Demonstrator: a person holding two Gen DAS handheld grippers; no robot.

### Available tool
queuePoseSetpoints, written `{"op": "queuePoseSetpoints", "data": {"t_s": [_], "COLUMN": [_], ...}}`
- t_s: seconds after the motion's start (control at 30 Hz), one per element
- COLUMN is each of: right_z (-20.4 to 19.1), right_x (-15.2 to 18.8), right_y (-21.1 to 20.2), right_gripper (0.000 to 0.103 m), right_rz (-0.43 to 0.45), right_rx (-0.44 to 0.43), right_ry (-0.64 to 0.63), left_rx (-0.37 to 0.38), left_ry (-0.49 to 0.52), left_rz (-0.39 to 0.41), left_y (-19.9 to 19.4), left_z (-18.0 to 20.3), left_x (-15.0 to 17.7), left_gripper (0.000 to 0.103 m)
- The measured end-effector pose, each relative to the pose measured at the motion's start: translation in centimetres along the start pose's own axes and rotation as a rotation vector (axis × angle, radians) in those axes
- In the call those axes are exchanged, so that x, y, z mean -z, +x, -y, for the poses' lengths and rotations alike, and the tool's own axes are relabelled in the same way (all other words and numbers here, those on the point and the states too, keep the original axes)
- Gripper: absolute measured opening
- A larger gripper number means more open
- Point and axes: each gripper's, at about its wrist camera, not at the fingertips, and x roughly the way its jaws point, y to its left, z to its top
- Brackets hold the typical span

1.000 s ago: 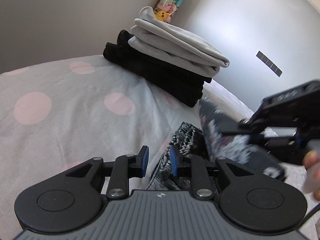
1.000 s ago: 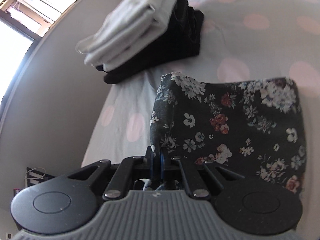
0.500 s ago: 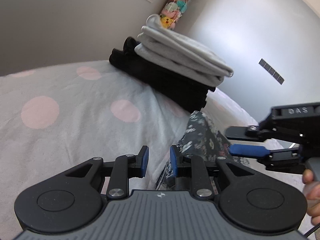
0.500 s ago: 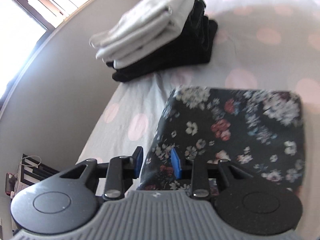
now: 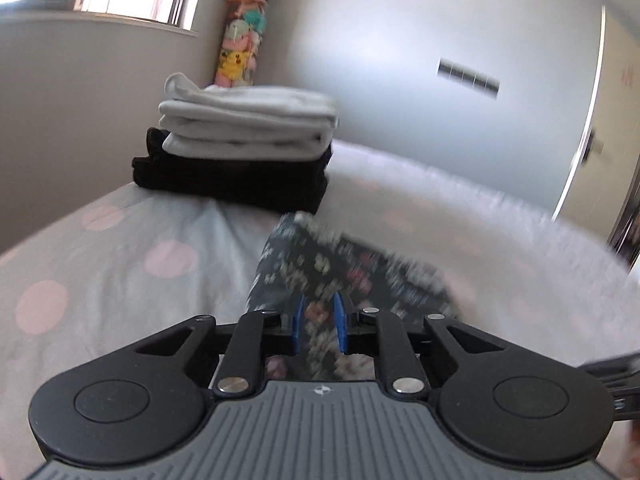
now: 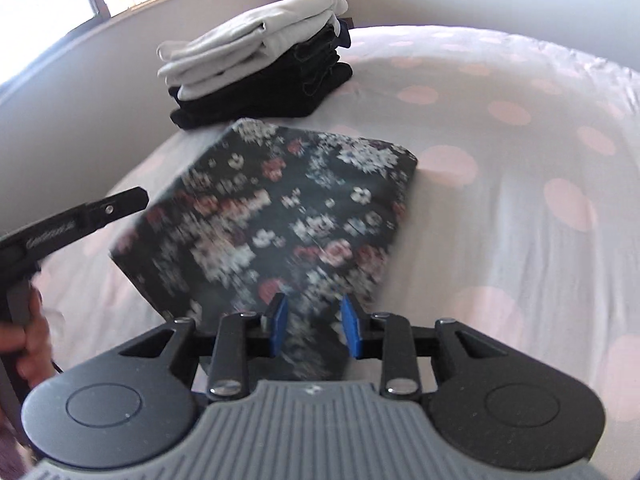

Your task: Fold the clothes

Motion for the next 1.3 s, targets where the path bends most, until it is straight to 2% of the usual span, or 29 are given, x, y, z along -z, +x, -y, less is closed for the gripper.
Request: {"op": "queuePoseSetpoints", "data": {"t_s": [0.2, 0.33, 0.5, 0.63, 0.8, 0.9, 1.07, 1.17, 1.3], "right_z": [0.2, 0.3, 0.3, 0.5, 0.6, 0.4, -0.2, 0.1, 0.3], "right_x": [1.1, 1.7, 2.3, 2.0, 1.6, 1.6, 0.3, -1.8, -3.7], "right_y": [2.3, 3.9, 4.9, 4.9, 4.0, 2.6, 1.9, 3.1, 5.1], "right_gripper": [0.034, 0.034, 0.035, 0.035, 0.035, 0.034, 0.034, 0.034, 0.034], "right_rz": [-0.008, -0.026, -0.031, -0.045, -0.054, 0.002, 0.084, 0.085, 0.068], "right_rx": [0.010, 0.009, 0.022, 0.011, -0.003, 0.002, 0.028, 0.048, 0.074], "right_ry": [-0.063, -0.069, -0.086, -0.075, -0.052, -0.061, -0.128, -0.150, -0.177], "left_rx": [-0.063, -0.115, -0.154, -0.165, -0.159, -0.155, -0.177, -0.186, -0.195], "left_ry": [0.034, 0.066, 0.100, 0.106, 0.126, 0.138, 0.140, 0.114, 0.141], "left_rz": [-0.124, -0.158, -0.184, -0.177, -0.099, -0.052, 0.010, 0.006, -0.025], "left_y": [3.7, 5.1, 6.1, 6.1, 4.8, 4.1, 4.4, 5.3, 6.6], "left_z": [-0.9, -1.0, -0.5, -0.4, 0.1, 0.4, 0.5, 0.3, 0.9], "left_x": [2.1, 2.6, 3.2, 3.1, 2.6, 2.3, 1.5, 0.7, 0.7], "left_gripper": [0.010, 0.002, 0.002, 0.002, 0.004, 0.009, 0.009, 0.009, 0.009]}}
